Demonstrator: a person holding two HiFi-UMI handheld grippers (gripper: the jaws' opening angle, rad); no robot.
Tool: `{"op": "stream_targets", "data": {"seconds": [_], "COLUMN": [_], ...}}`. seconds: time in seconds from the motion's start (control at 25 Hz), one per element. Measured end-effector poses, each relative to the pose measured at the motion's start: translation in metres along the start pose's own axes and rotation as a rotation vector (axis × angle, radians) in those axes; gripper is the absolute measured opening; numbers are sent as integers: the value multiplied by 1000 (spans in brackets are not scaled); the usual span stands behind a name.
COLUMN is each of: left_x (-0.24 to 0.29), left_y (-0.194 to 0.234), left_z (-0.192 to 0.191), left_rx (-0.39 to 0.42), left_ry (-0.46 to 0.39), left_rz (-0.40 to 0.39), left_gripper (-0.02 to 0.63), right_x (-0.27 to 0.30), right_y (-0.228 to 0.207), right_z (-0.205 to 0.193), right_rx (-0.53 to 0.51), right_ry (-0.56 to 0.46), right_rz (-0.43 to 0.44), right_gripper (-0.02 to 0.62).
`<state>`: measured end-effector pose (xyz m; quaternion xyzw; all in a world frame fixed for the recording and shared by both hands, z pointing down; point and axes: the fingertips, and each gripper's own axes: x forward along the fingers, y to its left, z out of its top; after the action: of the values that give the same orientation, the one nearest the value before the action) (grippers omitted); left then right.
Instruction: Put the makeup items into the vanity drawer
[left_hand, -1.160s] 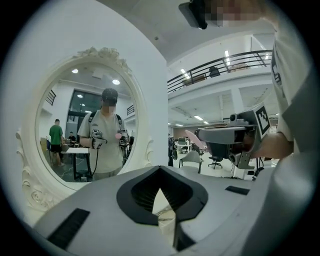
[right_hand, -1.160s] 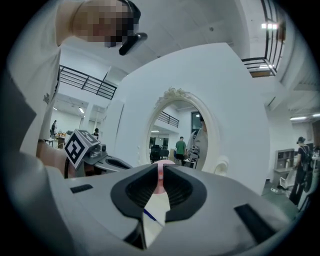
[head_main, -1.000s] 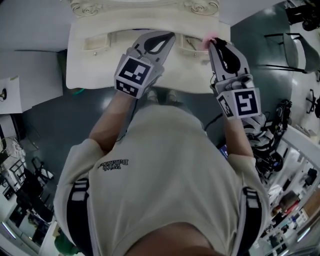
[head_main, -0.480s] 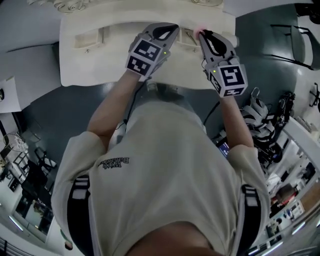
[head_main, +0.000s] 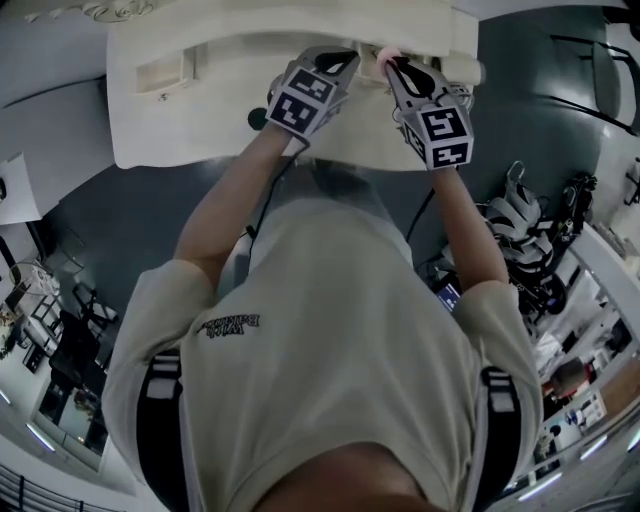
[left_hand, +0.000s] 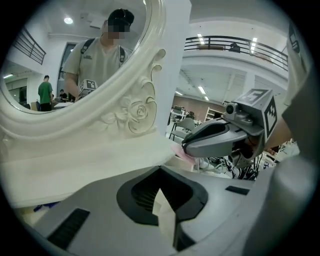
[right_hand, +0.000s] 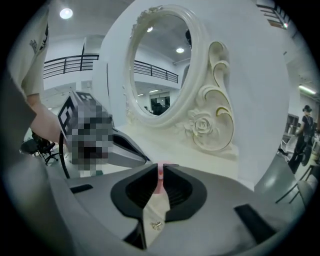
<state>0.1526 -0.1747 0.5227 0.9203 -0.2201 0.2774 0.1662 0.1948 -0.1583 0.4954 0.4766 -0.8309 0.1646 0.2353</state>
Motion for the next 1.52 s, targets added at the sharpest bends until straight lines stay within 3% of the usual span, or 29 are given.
{"op": "stream_targets", "data": {"seconds": [0.24, 0.6, 1.52], "left_x": [18, 23, 13], "left_y": [2, 4, 7], "left_z": [-26, -37, -37], "left_rx": [-20, -40, -50], "left_ry": [71, 91, 86], "left_rz": [-11, -8, 1], "left_gripper": [14, 14, 14], "right_x": [21, 34, 32], "right_y": [-3, -10, -5], "right_z": [-29, -54, -47], "right_rx": [20, 40, 59], "right_ry": [60, 129, 131], "right_rz": [7, -3, 4], "right_gripper": [38, 74, 81]}}
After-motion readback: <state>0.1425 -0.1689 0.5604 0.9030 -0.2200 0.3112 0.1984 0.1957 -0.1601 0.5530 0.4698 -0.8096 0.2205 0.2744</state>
